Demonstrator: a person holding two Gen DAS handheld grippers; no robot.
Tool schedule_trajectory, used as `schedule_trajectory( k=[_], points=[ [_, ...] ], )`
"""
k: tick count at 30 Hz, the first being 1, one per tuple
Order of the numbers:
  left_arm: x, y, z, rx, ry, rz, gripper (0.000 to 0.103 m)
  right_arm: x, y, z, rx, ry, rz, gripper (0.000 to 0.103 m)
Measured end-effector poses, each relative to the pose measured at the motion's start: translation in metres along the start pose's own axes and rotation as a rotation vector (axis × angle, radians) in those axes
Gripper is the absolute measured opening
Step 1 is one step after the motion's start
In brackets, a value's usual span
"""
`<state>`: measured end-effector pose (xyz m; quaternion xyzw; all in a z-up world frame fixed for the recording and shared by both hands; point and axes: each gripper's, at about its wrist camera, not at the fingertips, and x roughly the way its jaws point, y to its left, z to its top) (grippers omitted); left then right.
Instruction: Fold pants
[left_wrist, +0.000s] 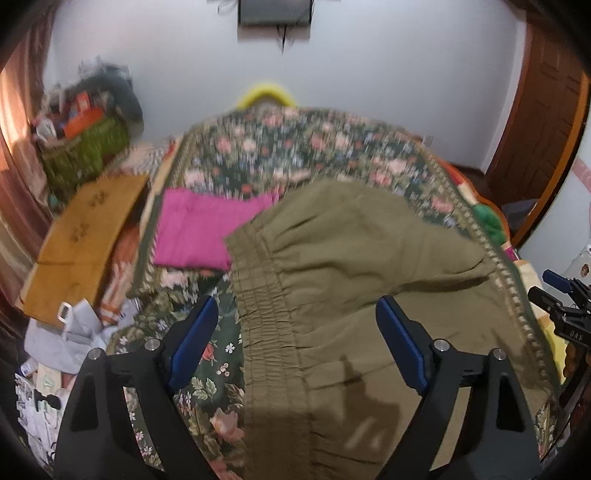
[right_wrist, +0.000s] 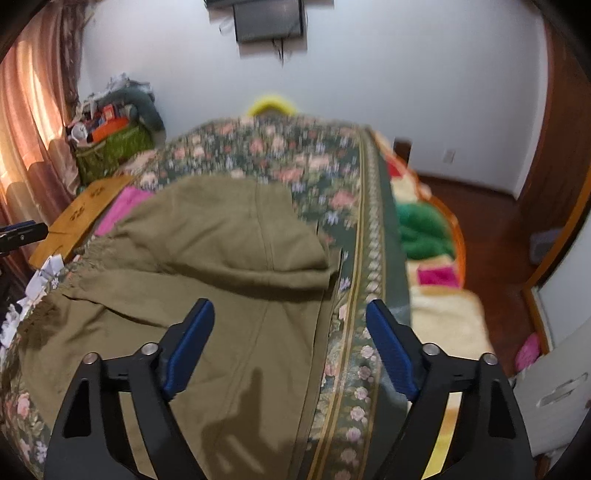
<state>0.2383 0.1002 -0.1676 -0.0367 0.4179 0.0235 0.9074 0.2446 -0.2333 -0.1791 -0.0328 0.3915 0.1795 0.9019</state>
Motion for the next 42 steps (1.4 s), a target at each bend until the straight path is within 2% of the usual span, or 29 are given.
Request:
schedule_trajectory(
  k=[6,9,11,18,21,23,25,27,34,42],
  points=[
    [0.051,0.024,0.001,0.001,0.142,0.001,0.086,0.043,-0.013,0.001,0.011,0.161,0.060,0.063],
    [0.075,0.035,-0.002,-0.005,0.218,-0.002,0.086,0.060,-0.015,0.002,-0.005,0.219,0.082,0.060],
    [0.087,0.038,-0.004,0.000,0.260,-0.010,0.086,0.069,-0.014,0.001,-0.023,0.248,0.074,0.054],
    [0.123,0.038,-0.017,-0.004,0.372,-0.076,0.086,0.087,0.002,-0.006,-0.183,0.281,0.015,0.053],
    [0.127,0.039,-0.021,-0.019,0.358,-0.096,0.087,0.089,0.004,-0.010,-0.201,0.286,0.014,0.050],
    [0.125,0.037,-0.021,-0.005,0.340,-0.093,0.086,0.087,0.000,-0.012,-0.185,0.283,0.021,0.043],
    [0.123,0.039,-0.022,-0.002,0.325,-0.086,0.082,0.089,-0.004,-0.010,-0.171,0.286,-0.009,0.020],
    [0.121,0.041,-0.022,0.000,0.311,-0.069,0.080,0.091,-0.009,-0.008,-0.146,0.291,0.001,0.016],
    [0.115,0.050,-0.025,0.010,0.275,-0.036,0.080,0.084,-0.001,-0.014,-0.189,0.294,-0.004,0.010],
    [0.117,0.053,-0.028,0.015,0.269,-0.041,0.082,0.080,-0.003,-0.016,-0.163,0.287,0.004,0.011]
  ],
)
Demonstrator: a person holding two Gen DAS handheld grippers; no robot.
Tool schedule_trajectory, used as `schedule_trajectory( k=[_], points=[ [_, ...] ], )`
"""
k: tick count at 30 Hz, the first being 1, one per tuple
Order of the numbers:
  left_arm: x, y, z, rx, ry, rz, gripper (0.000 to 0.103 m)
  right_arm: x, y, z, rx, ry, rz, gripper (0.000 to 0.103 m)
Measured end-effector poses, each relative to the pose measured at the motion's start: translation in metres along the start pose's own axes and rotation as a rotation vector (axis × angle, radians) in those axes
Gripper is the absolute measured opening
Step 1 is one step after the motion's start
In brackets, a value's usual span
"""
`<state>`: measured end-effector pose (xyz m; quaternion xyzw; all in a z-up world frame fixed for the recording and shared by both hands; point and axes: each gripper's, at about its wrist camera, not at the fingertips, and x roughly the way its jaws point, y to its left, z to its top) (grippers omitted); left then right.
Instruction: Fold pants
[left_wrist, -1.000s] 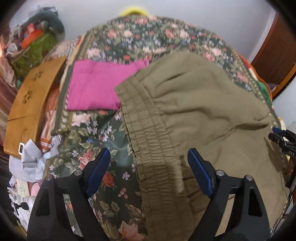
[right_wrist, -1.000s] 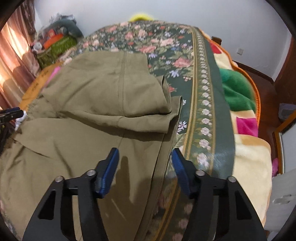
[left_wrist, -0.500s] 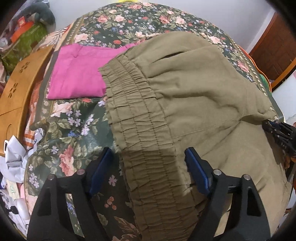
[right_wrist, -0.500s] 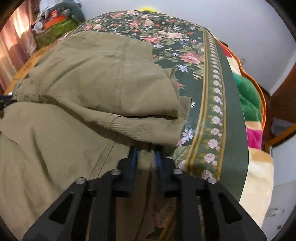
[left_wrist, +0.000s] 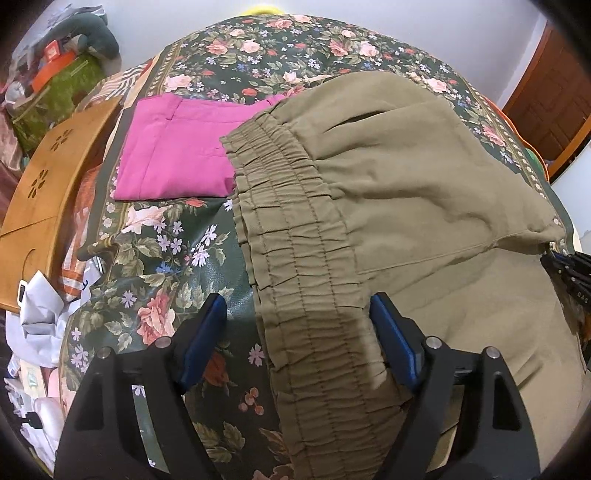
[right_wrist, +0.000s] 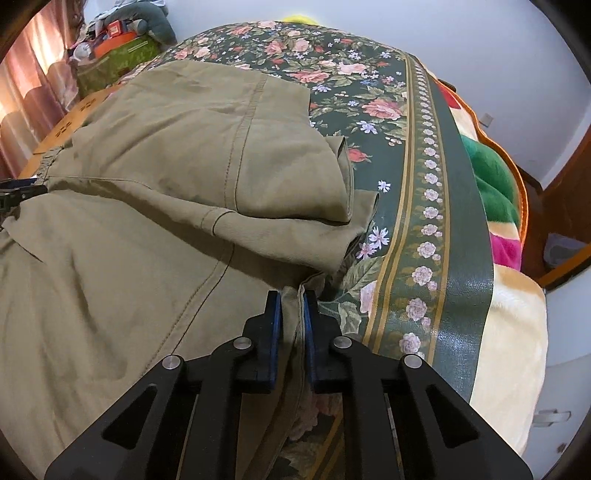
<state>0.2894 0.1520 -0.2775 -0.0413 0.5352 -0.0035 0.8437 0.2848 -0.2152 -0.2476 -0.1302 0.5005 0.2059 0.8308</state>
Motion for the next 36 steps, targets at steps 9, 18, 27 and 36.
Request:
schedule_trajectory(
  k=[9,18,27,36],
  points=[
    [-0.021,0.001,0.008,-0.018,0.005,-0.044,0.081,-0.037,-0.014,-0.004,0.096,-0.063,0.091,0.013],
    [-0.020,0.012,0.031,-0.046,-0.014,-0.009,0.085,-0.044,-0.020,0.041,0.085,-0.186,0.098,0.038],
    [0.019,0.013,0.041,-0.093,0.075,-0.124,0.093,0.011,-0.026,0.058,0.093,-0.075,0.160,0.038],
    [0.019,-0.010,0.042,0.013,-0.002,-0.025,0.072,0.025,-0.025,0.049,0.086,-0.075,0.186,0.013]
  ],
)
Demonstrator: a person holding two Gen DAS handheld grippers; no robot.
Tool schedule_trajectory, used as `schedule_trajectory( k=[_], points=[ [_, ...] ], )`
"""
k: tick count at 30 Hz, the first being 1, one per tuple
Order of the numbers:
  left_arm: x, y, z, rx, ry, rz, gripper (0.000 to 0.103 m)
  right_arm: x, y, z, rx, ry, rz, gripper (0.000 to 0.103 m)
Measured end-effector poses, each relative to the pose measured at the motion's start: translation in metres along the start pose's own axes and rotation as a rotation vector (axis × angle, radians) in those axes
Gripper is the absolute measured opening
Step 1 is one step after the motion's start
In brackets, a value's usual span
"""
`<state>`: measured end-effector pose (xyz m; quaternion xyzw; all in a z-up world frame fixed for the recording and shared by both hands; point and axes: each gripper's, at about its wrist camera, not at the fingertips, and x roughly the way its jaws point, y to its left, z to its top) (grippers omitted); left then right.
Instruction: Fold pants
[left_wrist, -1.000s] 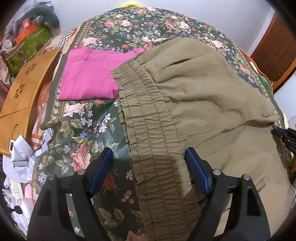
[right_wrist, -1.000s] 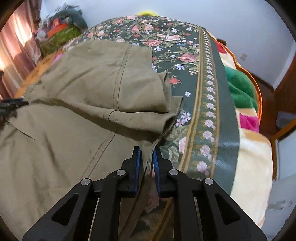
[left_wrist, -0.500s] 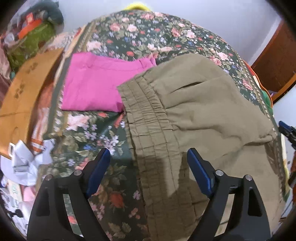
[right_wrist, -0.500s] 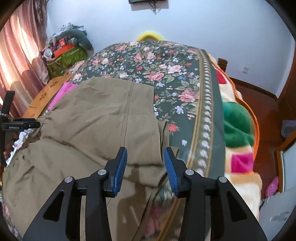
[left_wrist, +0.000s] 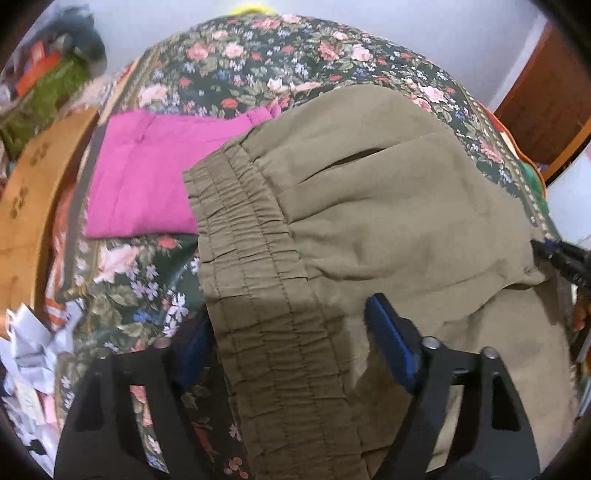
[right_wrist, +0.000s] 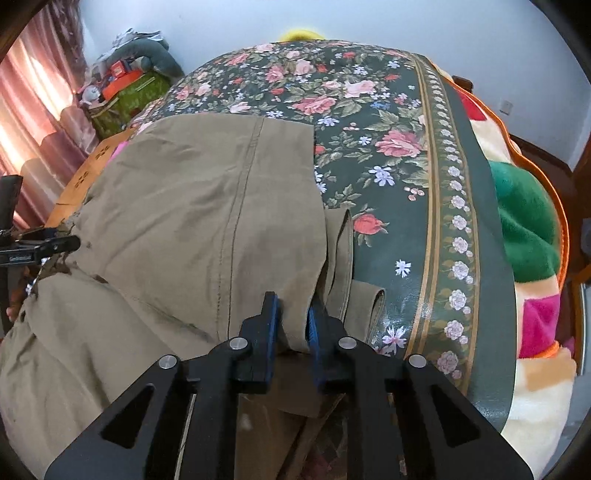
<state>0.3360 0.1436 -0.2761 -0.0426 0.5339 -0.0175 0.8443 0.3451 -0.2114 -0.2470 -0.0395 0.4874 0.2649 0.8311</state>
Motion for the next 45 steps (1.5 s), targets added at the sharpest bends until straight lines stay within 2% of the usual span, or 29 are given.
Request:
schedule_trajectory(
  k=[4,7,9,12,14,18,23,26,29,31,35,36,37,41,45],
  points=[
    [-0.009,0.000,0.001,0.029,-0.034,0.043,0.050,-0.012,0.010,0.000,-0.088,-0.044,-0.051,0.010],
    [-0.015,0.004,0.001,0.036,-0.043,0.030,0.045,-0.027,0.013,0.005,-0.124,-0.107,-0.081,0.007],
    [-0.017,0.007,0.001,0.025,-0.046,0.016,0.045,-0.037,0.012,0.011,-0.125,-0.141,-0.096,0.006],
    [-0.011,0.007,0.000,0.001,-0.038,0.032,0.046,-0.032,0.009,0.014,-0.137,-0.134,-0.129,0.003],
    [-0.006,0.006,-0.002,-0.006,-0.038,0.060,0.047,-0.015,0.009,0.011,-0.165,-0.089,-0.175,0.002],
    [0.000,0.009,-0.005,-0.030,-0.037,0.077,0.052,0.013,0.004,0.005,-0.158,-0.008,-0.184,0.002],
    [-0.004,0.014,-0.003,-0.027,-0.035,0.075,0.062,0.011,-0.006,0.014,-0.095,0.039,-0.131,0.004],
    [-0.015,0.017,-0.002,-0.033,-0.036,0.054,0.065,-0.003,-0.006,0.015,-0.083,0.022,-0.113,0.005],
    [-0.028,0.020,0.001,-0.029,-0.054,0.081,0.065,-0.020,-0.002,0.021,-0.081,-0.007,-0.111,0.011],
    [-0.038,0.024,0.006,-0.027,-0.074,0.089,0.069,-0.031,0.001,0.028,-0.089,-0.041,-0.106,0.028],
    [-0.049,0.037,0.021,-0.063,-0.109,0.091,0.076,-0.044,0.009,0.051,-0.104,-0.123,-0.089,0.051],
    [-0.050,0.041,0.026,-0.083,-0.118,0.088,0.079,-0.045,0.009,0.057,-0.098,-0.137,-0.088,0.061],
    [-0.049,0.045,0.031,-0.100,-0.123,0.090,0.081,-0.044,0.010,0.064,-0.088,-0.152,-0.086,0.066],
    [-0.038,0.058,0.050,-0.153,-0.120,0.085,0.085,-0.028,0.013,0.089,-0.088,-0.174,-0.076,0.067],
    [-0.012,0.065,0.065,-0.182,-0.084,0.088,0.085,0.007,0.013,0.113,-0.102,-0.138,-0.086,0.067]
  ],
)
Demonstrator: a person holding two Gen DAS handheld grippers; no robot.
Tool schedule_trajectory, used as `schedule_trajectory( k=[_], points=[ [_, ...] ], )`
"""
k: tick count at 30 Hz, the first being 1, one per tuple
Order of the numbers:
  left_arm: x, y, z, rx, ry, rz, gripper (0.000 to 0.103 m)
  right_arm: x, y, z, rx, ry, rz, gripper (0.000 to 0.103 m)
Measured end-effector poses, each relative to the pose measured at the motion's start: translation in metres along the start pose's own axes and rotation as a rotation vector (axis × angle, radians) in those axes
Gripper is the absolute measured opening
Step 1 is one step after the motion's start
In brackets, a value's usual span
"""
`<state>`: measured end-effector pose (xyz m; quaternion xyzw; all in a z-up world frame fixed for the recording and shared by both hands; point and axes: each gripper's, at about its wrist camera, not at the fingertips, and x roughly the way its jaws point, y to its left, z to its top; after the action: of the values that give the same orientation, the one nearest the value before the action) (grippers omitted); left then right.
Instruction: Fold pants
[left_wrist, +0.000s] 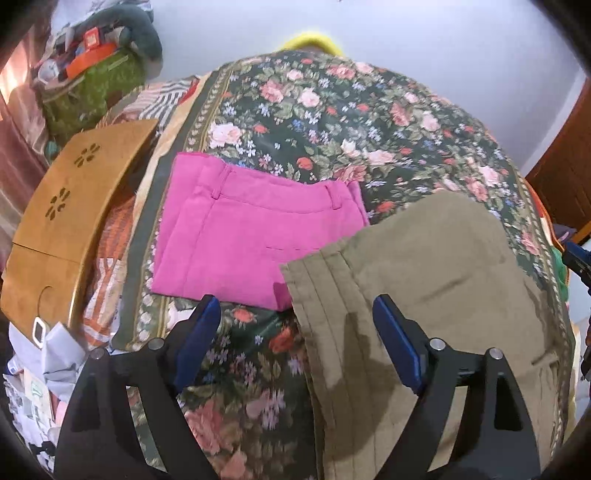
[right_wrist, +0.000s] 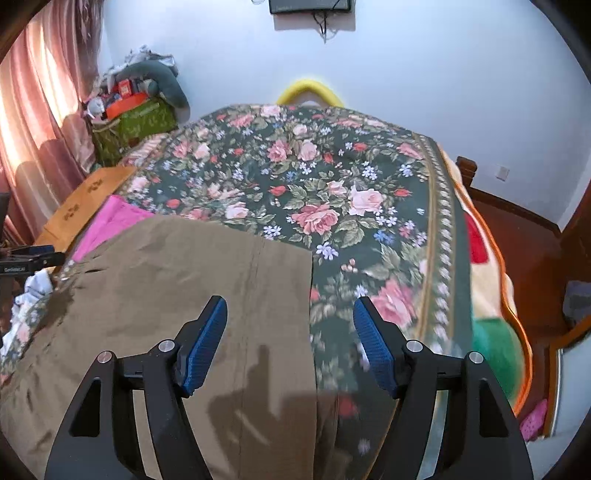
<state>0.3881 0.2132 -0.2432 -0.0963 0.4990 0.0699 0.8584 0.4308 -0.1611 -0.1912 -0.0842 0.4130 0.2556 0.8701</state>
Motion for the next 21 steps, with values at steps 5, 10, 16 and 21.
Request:
schedule_trajectory(
  k=[5,10,16,21],
  points=[
    [0.036,-0.003,0.007,0.008,0.061,-0.005,0.085,0.044,-0.005,0.013,-0.005,0.048,0.012,0.067],
    [0.054,0.002,0.014,-0.058,0.065,-0.023,0.089,0.091,-0.012,0.025,0.061,0.106,0.032,0.067],
    [0.070,0.004,0.014,-0.085,0.097,-0.081,0.088,0.123,-0.017,0.021,0.153,0.152,0.066,0.061],
    [0.070,0.008,0.012,-0.133,0.113,-0.204,0.058,0.124,-0.020,0.017,0.212,0.149,0.099,0.018]
  ],
)
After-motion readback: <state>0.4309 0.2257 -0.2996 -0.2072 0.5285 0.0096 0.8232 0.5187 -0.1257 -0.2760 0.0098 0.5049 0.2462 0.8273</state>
